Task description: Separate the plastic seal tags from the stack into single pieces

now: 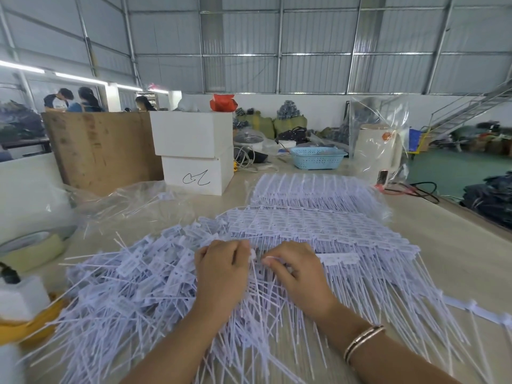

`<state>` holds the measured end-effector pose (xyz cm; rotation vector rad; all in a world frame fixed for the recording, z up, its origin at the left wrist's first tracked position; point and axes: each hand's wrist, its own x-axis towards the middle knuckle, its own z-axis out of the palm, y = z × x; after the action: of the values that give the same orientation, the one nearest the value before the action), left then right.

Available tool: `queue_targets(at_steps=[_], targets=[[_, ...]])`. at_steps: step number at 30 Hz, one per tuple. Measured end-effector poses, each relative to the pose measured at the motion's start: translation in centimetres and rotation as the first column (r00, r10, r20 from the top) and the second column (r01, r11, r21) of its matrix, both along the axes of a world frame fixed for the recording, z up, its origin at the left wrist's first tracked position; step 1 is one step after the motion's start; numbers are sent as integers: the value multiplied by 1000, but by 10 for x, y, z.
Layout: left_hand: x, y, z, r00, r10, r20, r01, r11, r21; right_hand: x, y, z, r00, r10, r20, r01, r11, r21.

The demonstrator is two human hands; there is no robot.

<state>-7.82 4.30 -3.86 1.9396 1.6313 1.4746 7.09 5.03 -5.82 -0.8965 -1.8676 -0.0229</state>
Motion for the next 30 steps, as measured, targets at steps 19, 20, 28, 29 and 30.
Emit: queue_targets(at_steps=[19,20,28,29,30], targets=[[-33,-1,17,875,306,-375,-99,872,480,2,-8,-1,993,100,-59,-114,936,-334],[-24,-4,16,889,223,-400,-19,891,454,2,-8,-1,991,117,-64,-130,943,-305],[-2,-5,-5,847,0,-531,74,990,118,0,-8,4,969,231,-87,-243,954,-174],[-2,-5,-4,887,-27,-462,94,988,123,-1,-8,5,972,224,-70,-232,961,-152],[-2,-6,-4,919,-50,-390,105,987,121,-1,-8,6,981,189,-40,-192,973,-126]])
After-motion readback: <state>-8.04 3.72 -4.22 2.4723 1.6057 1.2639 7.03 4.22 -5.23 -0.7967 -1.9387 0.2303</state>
